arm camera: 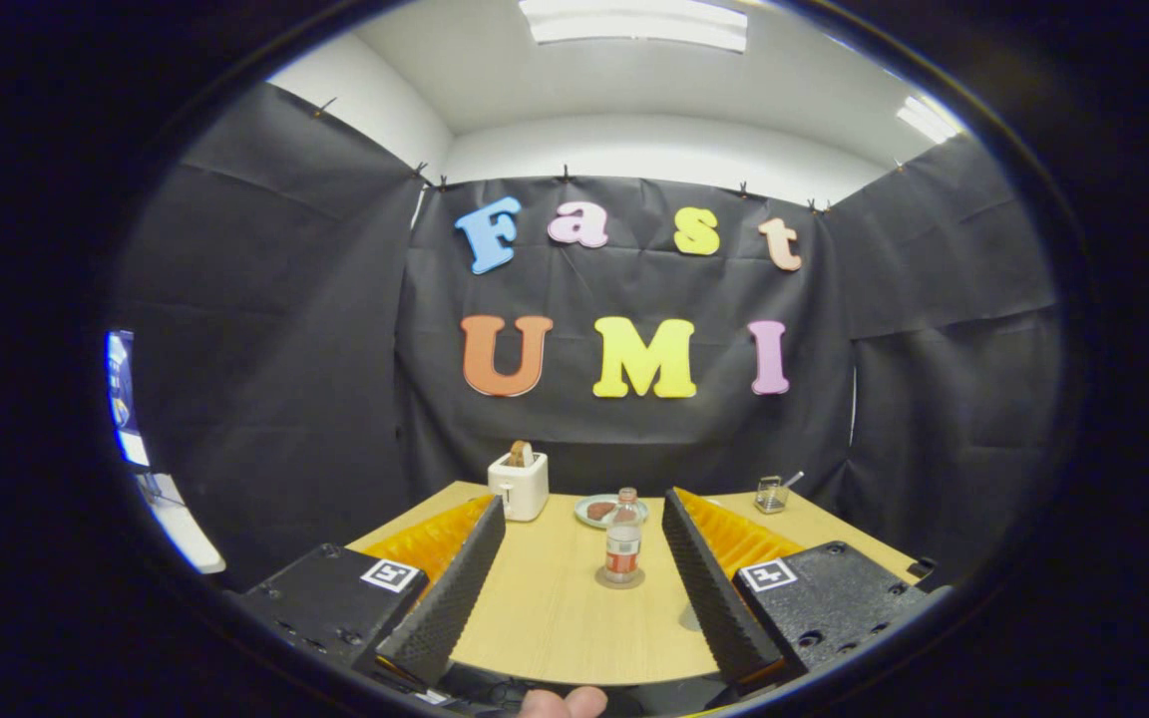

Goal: Take the bottle from table, then pour the juice into the cup, finally place the bottle on the coaster

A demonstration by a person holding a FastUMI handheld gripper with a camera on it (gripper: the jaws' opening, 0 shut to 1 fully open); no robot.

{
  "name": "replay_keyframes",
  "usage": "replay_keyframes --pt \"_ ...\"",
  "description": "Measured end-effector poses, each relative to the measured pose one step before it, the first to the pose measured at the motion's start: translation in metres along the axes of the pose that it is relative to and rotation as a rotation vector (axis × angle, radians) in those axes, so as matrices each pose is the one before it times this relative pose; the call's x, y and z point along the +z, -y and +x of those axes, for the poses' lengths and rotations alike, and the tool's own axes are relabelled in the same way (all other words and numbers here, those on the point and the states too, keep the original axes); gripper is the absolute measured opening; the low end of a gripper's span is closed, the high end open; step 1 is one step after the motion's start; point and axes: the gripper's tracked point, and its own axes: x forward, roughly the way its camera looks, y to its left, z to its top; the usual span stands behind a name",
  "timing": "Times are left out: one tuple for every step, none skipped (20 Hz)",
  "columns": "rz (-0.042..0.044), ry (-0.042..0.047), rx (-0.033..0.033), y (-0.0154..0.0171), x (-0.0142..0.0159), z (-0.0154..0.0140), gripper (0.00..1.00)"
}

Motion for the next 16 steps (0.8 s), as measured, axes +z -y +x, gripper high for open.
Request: replay_keyframes --pt "-0.00283 0.00057 -0.00169 0.00053 -0.00039 -0.00057 1.0" --pt "-0.00032 -0.00015 -0.00006 0.00008 -0.00036 -0.00058 1.0" --pt "0.00165 0.00047 0.0021 -0.00071 0.00087 -0.001 1.0" --pt "-0.00005 0.00196 -0.00095 0.0002 0.00051 -0.00034 1.0" --pt "-0.00087 0.00404 -0.00359 0.00171 0.00167 -0.00039 1.0" --pt "0.00032 0.00225 -0.00086 0.00055 0.00026 0.00044 1.0" --pt "0.00698 -0.00126 0.00105 -0.00021 -0.00073 -0.00107 1.0" --pt "0.01018 -0.00352 0.00042 -0.0005 -0.00182 0.00069 1.0" --pt "0.00729 -0.0003 -0.00167 0.00094 -0.0003 0.0005 1.0" --pt "0.00056 0.00242 0.00266 0.00044 0.00127 -0.0004 1.0" --pt "-0.00223 0.0019 -0.00168 0.00043 0.00077 -0.0006 1.0" --pt "0.00023 0.0002 -0.00473 0.00197 -0.00078 -0.00056 1.0" --pt "0.00079 0.00211 -0.00032 0.00038 0.00074 -0.00032 1.0" --pt "-0.0013 0.00464 0.00264 -0.00129 0.0014 -0.00094 1.0" --pt "-0.00515 0.00449 -0.00059 0.00055 0.00146 -0.00067 1.0" --pt "-0.002 0.00704 -0.00414 0.00261 0.00053 -0.00009 1.0"
